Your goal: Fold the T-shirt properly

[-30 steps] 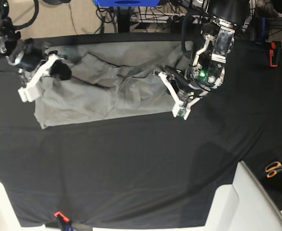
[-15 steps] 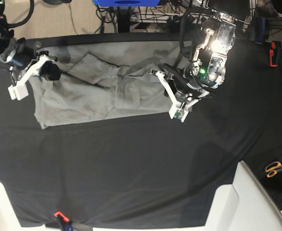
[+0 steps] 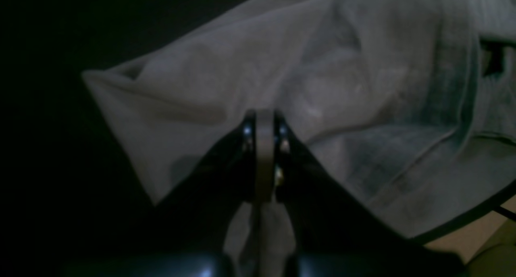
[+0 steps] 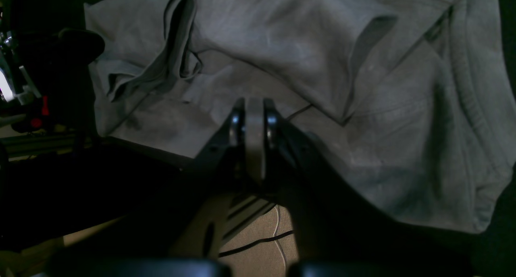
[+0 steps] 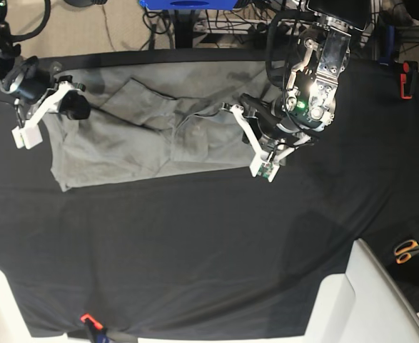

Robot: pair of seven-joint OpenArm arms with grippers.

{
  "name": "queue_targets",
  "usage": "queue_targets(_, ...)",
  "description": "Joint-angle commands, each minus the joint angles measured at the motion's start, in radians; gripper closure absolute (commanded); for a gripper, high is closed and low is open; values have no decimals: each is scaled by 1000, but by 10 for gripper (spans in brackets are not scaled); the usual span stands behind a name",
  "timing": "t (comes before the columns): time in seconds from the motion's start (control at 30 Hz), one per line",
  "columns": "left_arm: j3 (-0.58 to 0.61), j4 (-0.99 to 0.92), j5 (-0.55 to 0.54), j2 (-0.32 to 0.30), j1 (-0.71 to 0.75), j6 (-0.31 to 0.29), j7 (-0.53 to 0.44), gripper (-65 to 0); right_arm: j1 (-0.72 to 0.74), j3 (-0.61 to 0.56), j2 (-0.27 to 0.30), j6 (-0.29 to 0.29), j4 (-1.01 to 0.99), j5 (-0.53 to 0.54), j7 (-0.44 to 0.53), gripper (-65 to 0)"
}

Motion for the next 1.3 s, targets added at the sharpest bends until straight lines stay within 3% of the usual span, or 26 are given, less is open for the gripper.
queue_targets(0.0, 5, 16, -3, 1, -10, -3, -15, 0, 2, 7, 12, 13, 17, 14, 13, -5)
queue_targets(0.7, 326, 25, -8, 38, 1, -4, 31, 0, 5, 9, 12, 13, 17, 14, 13, -3)
queue_targets(0.83, 332, 31, -103, 68, -35, -6, 31, 0, 5, 7, 12, 11, 17, 14, 13, -3)
queue_targets(0.97, 323, 42, -281, 61, -84, 2, 31, 0, 5, 6, 12, 11, 17, 19, 13, -3)
queue_targets(1.03, 303, 84, -315, 28, -98, 19, 31, 0, 5, 4, 12, 16, 17, 20, 6, -6)
queue_targets(1.13, 212, 173, -318, -19, -95, 96, 31, 0, 8, 2, 6, 22, 22, 20, -80, -6)
queue_targets(1.2, 131, 203, -324, -79, -81, 100, 31, 0, 44, -1, -31, 80, 19, 20, -172, -8)
queue_targets(1.27, 47, 212, -324, -145, -45, 100, 31, 0, 94, -5, -60, 192, -4, 20, -300, -8)
